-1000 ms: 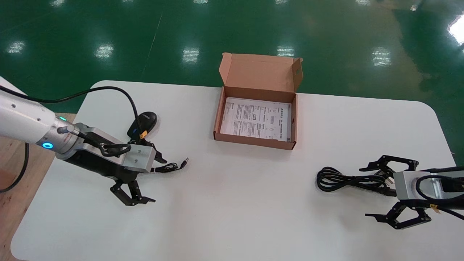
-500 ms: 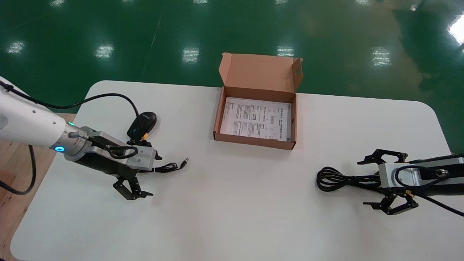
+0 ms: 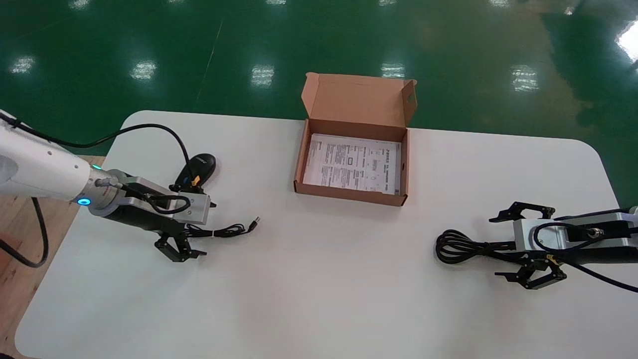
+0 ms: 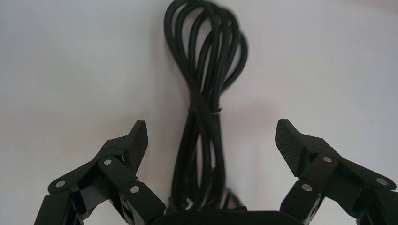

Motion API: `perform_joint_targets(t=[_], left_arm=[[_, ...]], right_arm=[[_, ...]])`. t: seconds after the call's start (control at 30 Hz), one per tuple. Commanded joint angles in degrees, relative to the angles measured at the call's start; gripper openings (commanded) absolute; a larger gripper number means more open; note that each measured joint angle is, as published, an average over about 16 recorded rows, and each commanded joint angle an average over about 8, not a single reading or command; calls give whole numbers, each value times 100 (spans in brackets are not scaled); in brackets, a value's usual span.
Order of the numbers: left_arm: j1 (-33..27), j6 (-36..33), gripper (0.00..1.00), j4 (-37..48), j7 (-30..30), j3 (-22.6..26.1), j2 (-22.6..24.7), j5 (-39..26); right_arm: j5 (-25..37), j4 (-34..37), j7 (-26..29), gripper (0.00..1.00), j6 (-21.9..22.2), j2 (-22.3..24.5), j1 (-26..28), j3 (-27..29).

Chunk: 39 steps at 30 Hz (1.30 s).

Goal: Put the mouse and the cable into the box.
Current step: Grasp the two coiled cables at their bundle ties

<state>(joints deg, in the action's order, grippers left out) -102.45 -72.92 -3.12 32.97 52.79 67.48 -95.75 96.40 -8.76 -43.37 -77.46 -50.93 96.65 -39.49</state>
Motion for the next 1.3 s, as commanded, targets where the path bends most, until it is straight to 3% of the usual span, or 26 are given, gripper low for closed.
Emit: perform_joint_targets(t=[0.03,0.1,0.13,0.2,1.3], left_arm=[[-10,51,45,74,41,2,19,-8],[-15,65,20,85,46,2,22,-7],[-15,62,8,78,43,1,20,-6],[-14,54,0,61,37,0,16,-3],[8,-13,0,-39,4,-7,-13,17]], right_arm=[[37,103,-54,32,34,-36,27,-20],[48,121,-62,7,45,-43,32,-27],[45,112,-57,0,43,-40,29,-26],[38,91,-48,0,39,-34,24,-22],[-17,-32,2,0,-14,11,-15,6]])
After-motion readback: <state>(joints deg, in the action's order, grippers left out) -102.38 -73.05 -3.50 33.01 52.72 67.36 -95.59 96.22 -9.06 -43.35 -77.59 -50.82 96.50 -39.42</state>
